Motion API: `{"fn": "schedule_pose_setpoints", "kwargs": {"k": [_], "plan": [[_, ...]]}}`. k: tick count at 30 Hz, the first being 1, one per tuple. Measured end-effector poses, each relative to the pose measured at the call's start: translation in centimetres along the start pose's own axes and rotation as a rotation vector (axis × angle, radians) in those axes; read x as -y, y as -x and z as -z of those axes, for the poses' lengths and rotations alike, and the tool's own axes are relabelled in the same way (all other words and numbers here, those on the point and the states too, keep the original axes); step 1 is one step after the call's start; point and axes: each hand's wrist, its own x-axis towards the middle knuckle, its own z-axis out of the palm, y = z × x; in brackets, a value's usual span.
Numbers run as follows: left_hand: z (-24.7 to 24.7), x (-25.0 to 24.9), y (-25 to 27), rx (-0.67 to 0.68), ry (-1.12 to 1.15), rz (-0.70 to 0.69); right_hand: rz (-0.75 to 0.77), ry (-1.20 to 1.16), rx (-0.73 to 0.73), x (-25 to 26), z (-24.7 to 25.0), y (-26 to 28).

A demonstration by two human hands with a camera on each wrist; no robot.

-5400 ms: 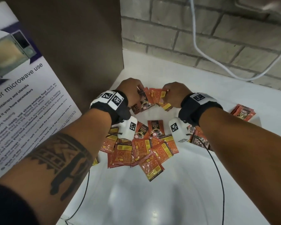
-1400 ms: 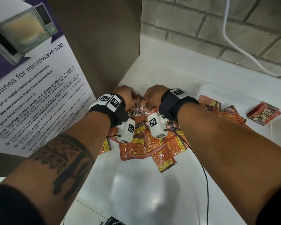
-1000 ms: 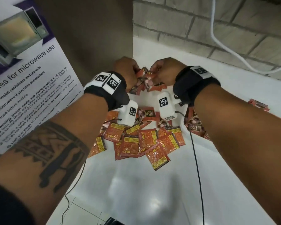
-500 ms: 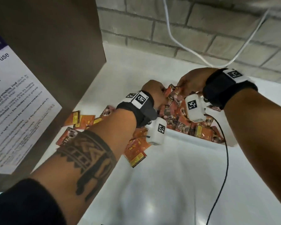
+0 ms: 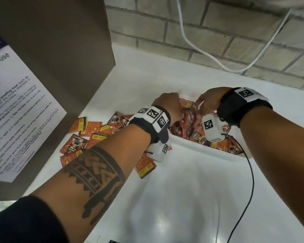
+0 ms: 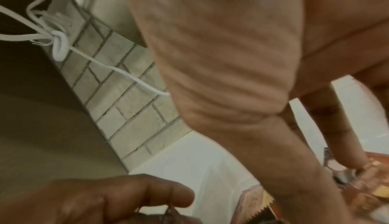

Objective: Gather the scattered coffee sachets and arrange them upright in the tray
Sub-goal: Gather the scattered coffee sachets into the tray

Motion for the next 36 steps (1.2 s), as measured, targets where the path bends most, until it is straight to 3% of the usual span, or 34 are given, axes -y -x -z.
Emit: {"fn": "schedule_pose_setpoints", "kwargs": {"k": [5,8,11,15,18,21,30,36], "plan": [[0.2,0.6,0.5,0.054,0.087,-0.015,0.036,0.058,-0.055,2.1,1.8,0.3],[1.5,2.4,1.3,-0.101,0.248,-0.005,0.109,-0.069,-0.202,4.2,2.2,0.6],[3.6,6.8,2.1,-0.239,0.198,0.056,0.264,-0.104,-0.282,7.0,1.2,0.9],[5.5,13.8,4.3,-0.071,-0.151,0.284,0.424,-0.155,-0.199,12.1,-1.5,1.6],[5.1,16.3,5.9,0.098,-0.214,0.296,0.481,-0.033,-0.069,15.8,-3.7,1.1],[3.8,17.2,6.5,0.151,-0.196,0.282,0.498,0.127,0.023,18.6,-5.8,0.1],[3.0,17.4,5.4,-0.052,0.002,0.267,0.484,0.194,-0.099,20.5,-7.6,-1.7],[4.2,17.9,5.0,-0.156,0.014,0.259,0.473,0.037,-0.237,19.4,-4.6,-1.2]]}}
